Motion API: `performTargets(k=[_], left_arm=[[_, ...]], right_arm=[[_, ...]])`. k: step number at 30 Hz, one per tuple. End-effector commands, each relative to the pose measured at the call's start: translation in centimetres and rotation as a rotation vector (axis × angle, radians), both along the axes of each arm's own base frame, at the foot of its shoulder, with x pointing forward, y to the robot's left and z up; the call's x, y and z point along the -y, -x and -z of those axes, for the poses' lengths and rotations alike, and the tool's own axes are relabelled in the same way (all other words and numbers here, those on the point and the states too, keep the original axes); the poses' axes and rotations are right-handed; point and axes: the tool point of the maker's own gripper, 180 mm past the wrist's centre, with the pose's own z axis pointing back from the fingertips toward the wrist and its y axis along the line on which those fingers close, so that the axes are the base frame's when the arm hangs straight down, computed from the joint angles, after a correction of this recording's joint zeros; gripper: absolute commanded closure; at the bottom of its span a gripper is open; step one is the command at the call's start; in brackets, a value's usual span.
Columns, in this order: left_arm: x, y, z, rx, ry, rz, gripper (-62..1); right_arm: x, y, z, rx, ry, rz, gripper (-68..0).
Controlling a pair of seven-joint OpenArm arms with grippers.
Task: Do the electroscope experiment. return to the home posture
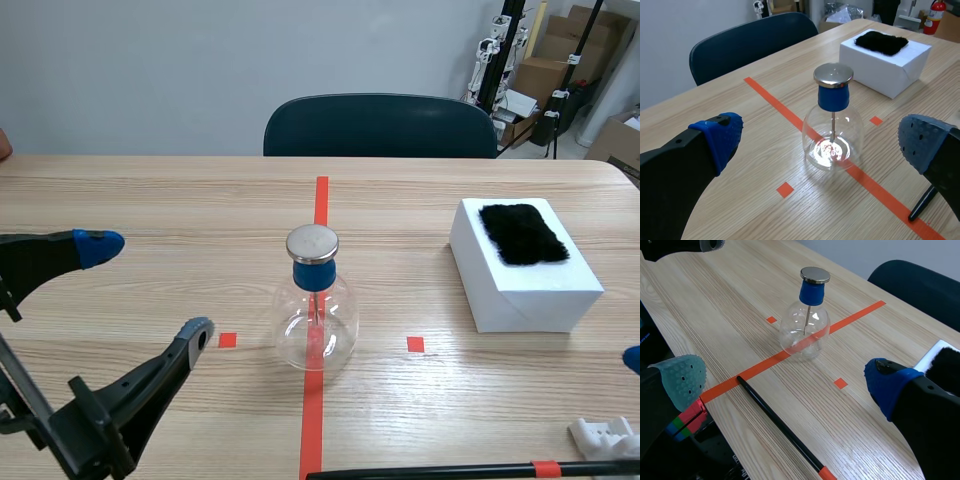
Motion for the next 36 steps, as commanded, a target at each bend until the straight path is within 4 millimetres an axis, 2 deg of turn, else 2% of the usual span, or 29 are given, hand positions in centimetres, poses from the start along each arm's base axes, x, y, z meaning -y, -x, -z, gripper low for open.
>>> performTargets(k=[1,7,13,19,23,30,36], left_arm=[[0.0,-0.2,-0.7,0.028,-0.002,-0.003,-62.3],[-0.6,-0.5,0.4,0.011,-0.072,-0.039,-62.3],[-0.5,1.0,2.0,-0.042,-0.123,-0.022,-62.3],[-1.0,1.0,2.5,-0.049,-0.135,-0.048,-62.3],[-0.9,1.5,2.9,-0.068,-0.133,-0.048,-62.3],[-0.5,1.6,3.0,-0.068,-0.125,-0.048,-62.3],[-0.6,1.6,3.0,-0.071,-0.127,-0.049,-62.3]], right_arm=[[-0.8,-0.3,-1.2,0.037,-0.037,-0.017,-67.9],[-2.2,0.0,-1.4,0.021,-0.107,-0.029,-67.9],[-2.4,-0.7,-2.5,0.038,-0.191,0.005,-67.9],[-3.0,-0.9,-3.6,0.071,-0.203,-0.015,-67.9],[-3.2,-1.4,-4.5,0.122,-0.185,-0.007,-67.9],[-2.7,-3.0,-3.6,0.148,-0.083,0.038,-67.9],[-2.5,-3.5,-3.8,0.179,-0.065,0.055,-67.9]])
